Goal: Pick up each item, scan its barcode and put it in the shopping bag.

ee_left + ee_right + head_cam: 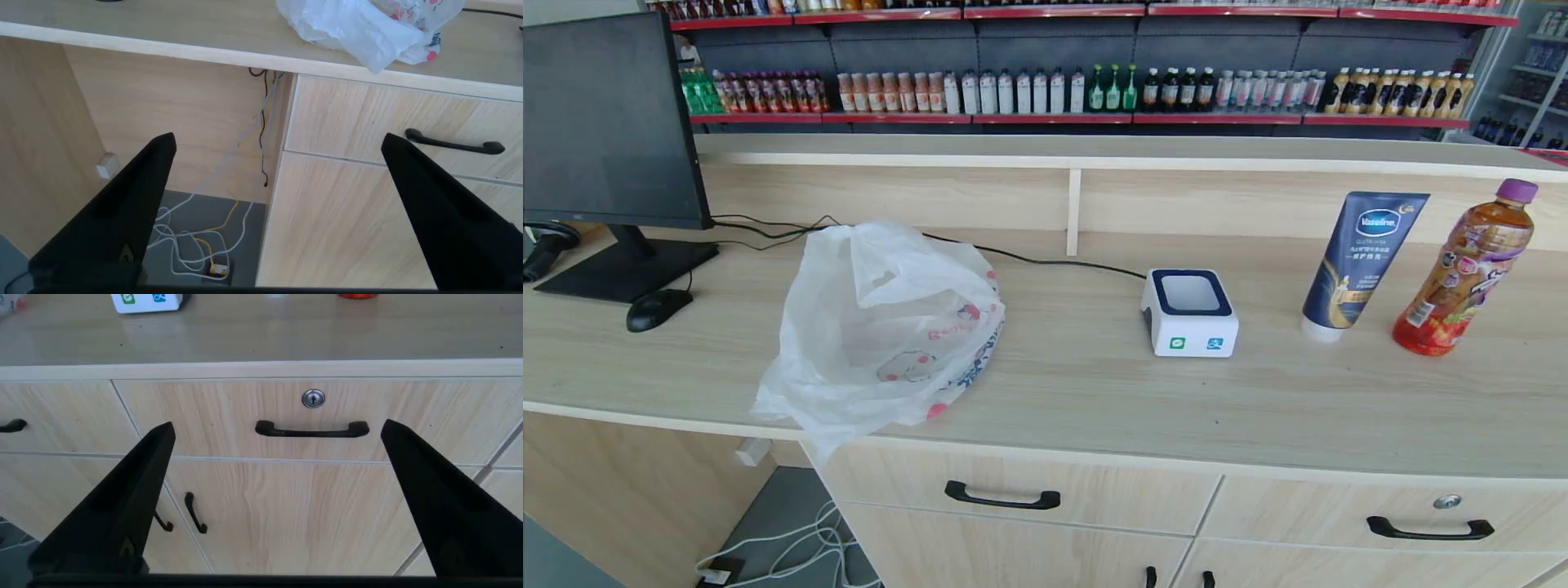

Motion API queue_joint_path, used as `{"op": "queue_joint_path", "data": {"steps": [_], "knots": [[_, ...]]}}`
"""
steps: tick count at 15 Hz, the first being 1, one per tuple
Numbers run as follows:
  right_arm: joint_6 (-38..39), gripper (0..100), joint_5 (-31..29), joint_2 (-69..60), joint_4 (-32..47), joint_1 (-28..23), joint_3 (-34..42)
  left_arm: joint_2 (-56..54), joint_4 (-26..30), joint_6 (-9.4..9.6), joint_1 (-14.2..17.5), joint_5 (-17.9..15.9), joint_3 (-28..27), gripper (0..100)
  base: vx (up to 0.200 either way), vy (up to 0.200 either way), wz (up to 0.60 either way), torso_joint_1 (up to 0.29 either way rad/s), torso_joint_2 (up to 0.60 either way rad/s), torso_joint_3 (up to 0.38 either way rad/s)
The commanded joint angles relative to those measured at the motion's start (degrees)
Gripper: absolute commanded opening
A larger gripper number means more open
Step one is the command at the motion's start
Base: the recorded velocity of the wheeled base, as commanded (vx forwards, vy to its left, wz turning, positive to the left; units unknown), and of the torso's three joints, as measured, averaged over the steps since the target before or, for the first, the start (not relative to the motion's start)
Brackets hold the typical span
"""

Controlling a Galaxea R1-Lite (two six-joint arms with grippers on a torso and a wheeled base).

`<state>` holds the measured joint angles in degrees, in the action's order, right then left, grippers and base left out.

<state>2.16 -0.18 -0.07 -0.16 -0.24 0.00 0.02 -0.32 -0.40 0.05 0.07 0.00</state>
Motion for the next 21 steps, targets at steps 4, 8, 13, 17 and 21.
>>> {"op": "queue_joint_path", "data": {"steps": [4,8,13,17,21], "knots": [[-0.8,100,4.1,3.9,-1.9,0.9,-5.8,0.0,0.0,-0.04,0.0,0.0,0.0,100,0.0,0.0,0.0,0.0,0.0,0.0],[-0.3,100,4.3,21.4,-8.1,4.1,-15.5,0.0,0.0,0.05,0.0,0.0,0.0,100,0.0,0.0,0.0,0.0,0.0,0.0],[-0.8,100,4.4,45.3,-34.8,6.5,-16.1,0.0,0.0,0.05,0.0,0.0,0.0,100,0.0,0.0,0.0,0.0,0.0,0.0],[0.9,100,4.6,63.2,-55.5,6.5,-17.2,0.1,0.0,0.05,0.0,0.0,0.0,100,0.0,0.0,0.0,0.0,0.0,0.0],[1.1,100,8.5,81.6,-76.0,6.2,-19.9,0.0,0.0,0.05,0.0,0.0,0.0,100,0.0,0.0,0.0,0.0,0.0,0.0]]}}
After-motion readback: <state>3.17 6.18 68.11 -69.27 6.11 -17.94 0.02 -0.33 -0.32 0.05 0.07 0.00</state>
